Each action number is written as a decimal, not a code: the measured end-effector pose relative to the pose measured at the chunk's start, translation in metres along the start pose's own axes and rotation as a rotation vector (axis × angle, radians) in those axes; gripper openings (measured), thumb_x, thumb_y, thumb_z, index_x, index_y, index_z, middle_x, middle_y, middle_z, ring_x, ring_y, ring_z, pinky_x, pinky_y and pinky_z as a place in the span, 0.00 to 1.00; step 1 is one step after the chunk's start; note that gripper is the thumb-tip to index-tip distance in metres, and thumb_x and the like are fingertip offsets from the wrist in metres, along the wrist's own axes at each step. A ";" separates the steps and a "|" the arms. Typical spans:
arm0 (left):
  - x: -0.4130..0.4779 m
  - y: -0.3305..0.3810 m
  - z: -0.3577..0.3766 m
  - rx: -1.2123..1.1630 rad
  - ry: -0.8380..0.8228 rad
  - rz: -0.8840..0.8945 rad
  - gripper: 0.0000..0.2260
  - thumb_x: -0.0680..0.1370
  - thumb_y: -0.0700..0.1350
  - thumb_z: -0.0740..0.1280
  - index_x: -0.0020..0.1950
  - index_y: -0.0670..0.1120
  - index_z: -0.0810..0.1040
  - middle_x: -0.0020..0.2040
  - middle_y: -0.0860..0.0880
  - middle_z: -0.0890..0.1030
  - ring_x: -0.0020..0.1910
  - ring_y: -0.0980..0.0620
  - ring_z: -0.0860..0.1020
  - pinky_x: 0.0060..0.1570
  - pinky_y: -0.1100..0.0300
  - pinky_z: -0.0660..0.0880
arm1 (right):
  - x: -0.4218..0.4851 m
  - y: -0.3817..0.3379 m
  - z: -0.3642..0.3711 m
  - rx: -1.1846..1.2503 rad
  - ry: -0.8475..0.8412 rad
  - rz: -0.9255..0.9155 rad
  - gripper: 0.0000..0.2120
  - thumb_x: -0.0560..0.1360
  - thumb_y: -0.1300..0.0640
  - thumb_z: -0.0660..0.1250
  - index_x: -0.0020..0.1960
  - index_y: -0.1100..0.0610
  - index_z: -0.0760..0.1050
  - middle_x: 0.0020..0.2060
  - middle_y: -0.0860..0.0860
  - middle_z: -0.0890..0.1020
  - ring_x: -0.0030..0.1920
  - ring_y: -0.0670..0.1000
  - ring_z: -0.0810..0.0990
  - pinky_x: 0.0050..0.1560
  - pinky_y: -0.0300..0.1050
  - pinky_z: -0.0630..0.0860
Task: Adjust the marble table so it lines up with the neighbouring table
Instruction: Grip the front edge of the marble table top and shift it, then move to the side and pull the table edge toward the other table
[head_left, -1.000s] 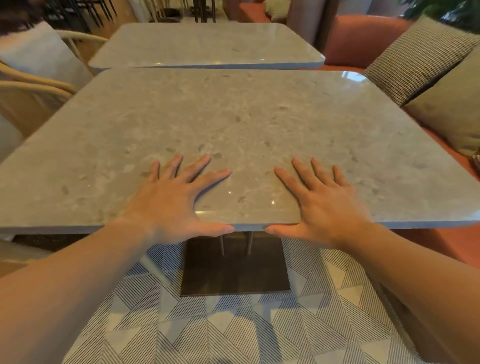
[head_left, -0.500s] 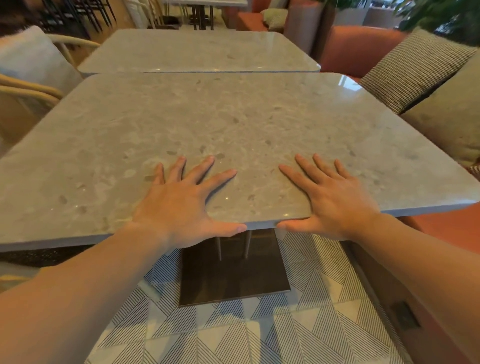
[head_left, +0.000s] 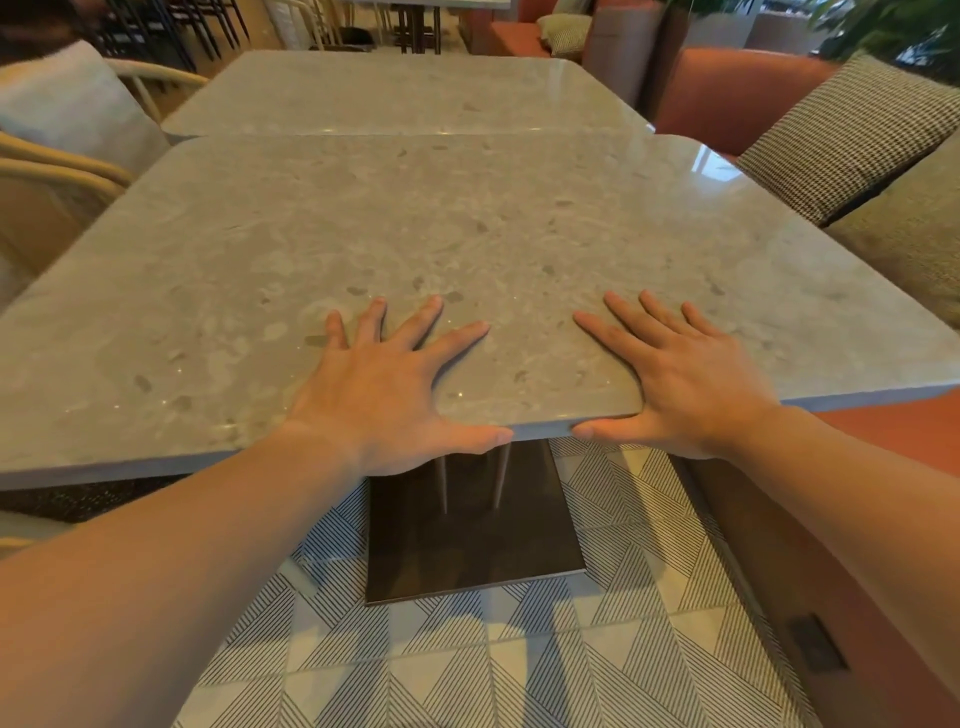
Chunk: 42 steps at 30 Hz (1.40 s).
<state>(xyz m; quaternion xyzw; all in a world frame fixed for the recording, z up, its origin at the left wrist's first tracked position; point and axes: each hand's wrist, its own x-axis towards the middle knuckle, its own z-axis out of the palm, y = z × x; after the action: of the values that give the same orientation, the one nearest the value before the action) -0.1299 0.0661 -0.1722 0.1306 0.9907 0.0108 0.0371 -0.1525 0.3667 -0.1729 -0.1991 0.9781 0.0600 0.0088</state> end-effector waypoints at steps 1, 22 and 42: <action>0.000 0.000 0.000 0.000 0.000 0.000 0.56 0.54 0.91 0.37 0.82 0.74 0.36 0.90 0.56 0.42 0.88 0.34 0.45 0.83 0.27 0.45 | 0.000 0.000 0.000 -0.001 -0.001 0.004 0.64 0.56 0.07 0.30 0.87 0.36 0.39 0.89 0.48 0.49 0.89 0.60 0.51 0.87 0.66 0.50; -0.054 -0.008 -0.066 -1.232 0.214 0.046 0.27 0.77 0.69 0.70 0.73 0.61 0.74 0.76 0.55 0.76 0.75 0.60 0.74 0.81 0.44 0.67 | -0.050 -0.130 -0.108 1.203 0.356 0.351 0.41 0.69 0.26 0.71 0.75 0.45 0.72 0.71 0.47 0.78 0.72 0.45 0.76 0.75 0.48 0.74; -0.164 -0.225 -0.335 -1.439 0.396 0.206 0.31 0.72 0.73 0.74 0.72 0.65 0.77 0.79 0.57 0.75 0.81 0.46 0.73 0.80 0.35 0.66 | 0.034 -0.308 -0.348 1.509 0.682 -0.099 0.43 0.76 0.23 0.63 0.76 0.54 0.69 0.73 0.52 0.77 0.75 0.53 0.79 0.78 0.53 0.75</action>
<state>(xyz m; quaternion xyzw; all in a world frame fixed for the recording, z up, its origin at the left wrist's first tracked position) -0.0559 -0.1980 0.1659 0.1616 0.7102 0.6820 -0.0669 -0.0610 0.0300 0.1361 -0.1899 0.6945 -0.6766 -0.1545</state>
